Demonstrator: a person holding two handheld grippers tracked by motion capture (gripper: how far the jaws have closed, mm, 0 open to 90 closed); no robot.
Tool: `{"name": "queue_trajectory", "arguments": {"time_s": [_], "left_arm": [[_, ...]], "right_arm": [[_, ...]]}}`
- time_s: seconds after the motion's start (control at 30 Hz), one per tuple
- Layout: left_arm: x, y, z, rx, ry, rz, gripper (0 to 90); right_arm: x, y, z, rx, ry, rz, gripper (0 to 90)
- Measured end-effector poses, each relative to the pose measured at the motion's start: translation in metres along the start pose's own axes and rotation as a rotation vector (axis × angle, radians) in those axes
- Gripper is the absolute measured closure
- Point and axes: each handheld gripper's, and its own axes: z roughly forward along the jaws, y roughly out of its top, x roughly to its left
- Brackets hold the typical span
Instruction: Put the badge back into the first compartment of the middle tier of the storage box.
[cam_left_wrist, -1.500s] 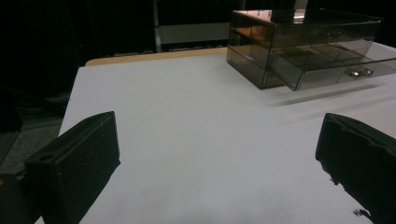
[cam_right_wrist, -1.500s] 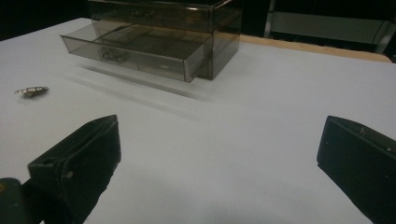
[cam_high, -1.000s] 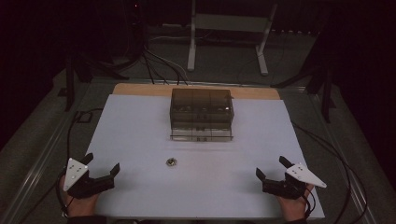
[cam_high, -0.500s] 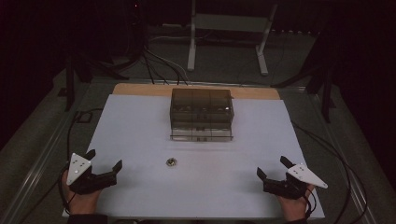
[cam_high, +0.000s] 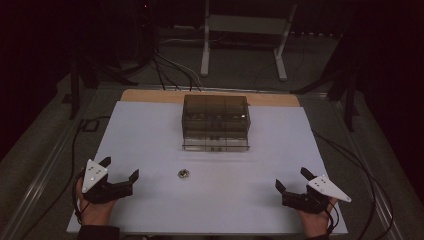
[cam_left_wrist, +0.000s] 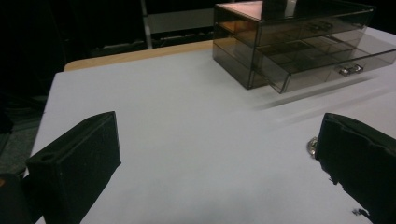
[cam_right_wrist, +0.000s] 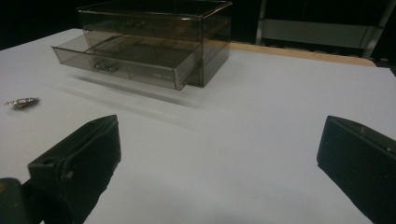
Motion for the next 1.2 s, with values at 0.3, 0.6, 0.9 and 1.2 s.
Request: {"name": "queue_trajectory", "arguments": {"time_s": [0.3, 0.6, 0.9, 1.2], "left_arm": [[-0.011, 0.008, 0.013, 0.007, -0.033, 0.022, 0.9], [-0.022, 0.012, 0.027, 0.018, -0.068, 0.042, 0.9], [-0.035, 0.012, 0.04, 0.04, -0.099, 0.056, 1.0], [-0.045, 0.012, 0.051, 0.058, -0.124, 0.07, 1.1]], "right_arm": [[-0.001, 0.0, 0.0, 0.001, -0.001, 0.0, 0.0], [0.0, 0.0, 0.001, 0.003, 0.003, 0.003, 0.0], [0.0, 0.0, 0.001, 0.004, 0.005, 0.005, 0.0], [-0.001, 0.0, 0.001, 0.005, 0.006, 0.006, 0.0]]}}
